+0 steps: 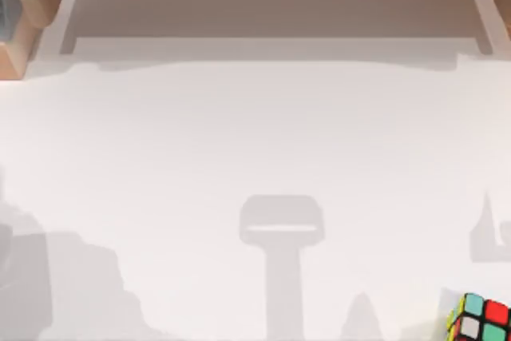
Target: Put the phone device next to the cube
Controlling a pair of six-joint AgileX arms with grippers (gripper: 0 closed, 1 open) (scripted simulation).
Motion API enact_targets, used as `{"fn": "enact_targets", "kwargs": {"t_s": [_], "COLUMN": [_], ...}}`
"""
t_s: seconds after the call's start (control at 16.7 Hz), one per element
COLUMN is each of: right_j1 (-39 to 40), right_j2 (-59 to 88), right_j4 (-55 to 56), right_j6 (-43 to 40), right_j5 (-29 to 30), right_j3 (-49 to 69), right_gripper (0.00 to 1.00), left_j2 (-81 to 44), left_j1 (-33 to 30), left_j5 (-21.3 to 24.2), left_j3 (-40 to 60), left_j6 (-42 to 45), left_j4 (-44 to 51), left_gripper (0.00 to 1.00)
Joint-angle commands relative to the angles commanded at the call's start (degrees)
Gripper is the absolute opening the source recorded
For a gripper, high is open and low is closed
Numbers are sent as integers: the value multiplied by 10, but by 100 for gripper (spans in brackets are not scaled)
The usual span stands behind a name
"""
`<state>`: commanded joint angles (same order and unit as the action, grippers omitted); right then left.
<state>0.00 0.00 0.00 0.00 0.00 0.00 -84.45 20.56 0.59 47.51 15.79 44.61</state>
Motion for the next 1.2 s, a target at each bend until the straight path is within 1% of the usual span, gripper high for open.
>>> {"fn": "enact_targets", "kwargs": {"t_s": [0.18,0.36,0.96,1.2], "right_j1": [0,0,0,0], "right_j2": [0,0,0,0], "right_j4": [0,0,0,0], "right_j6": [0,0,0,0], "right_j5": [0,0,0,0], "right_j3": [0,0,0,0], "right_gripper": [100,100,100,100], "left_j2": [-12,-38,-174,-231], "left_j1": [-81,-183,-575,-717], "left_j5": [-2,-5,-15,-19], "left_j3": [46,98,282,345], "left_j6": [-75,-170,-535,-667], "left_j4": [17,38,124,156], "left_gripper": [0,0,0,0]}}
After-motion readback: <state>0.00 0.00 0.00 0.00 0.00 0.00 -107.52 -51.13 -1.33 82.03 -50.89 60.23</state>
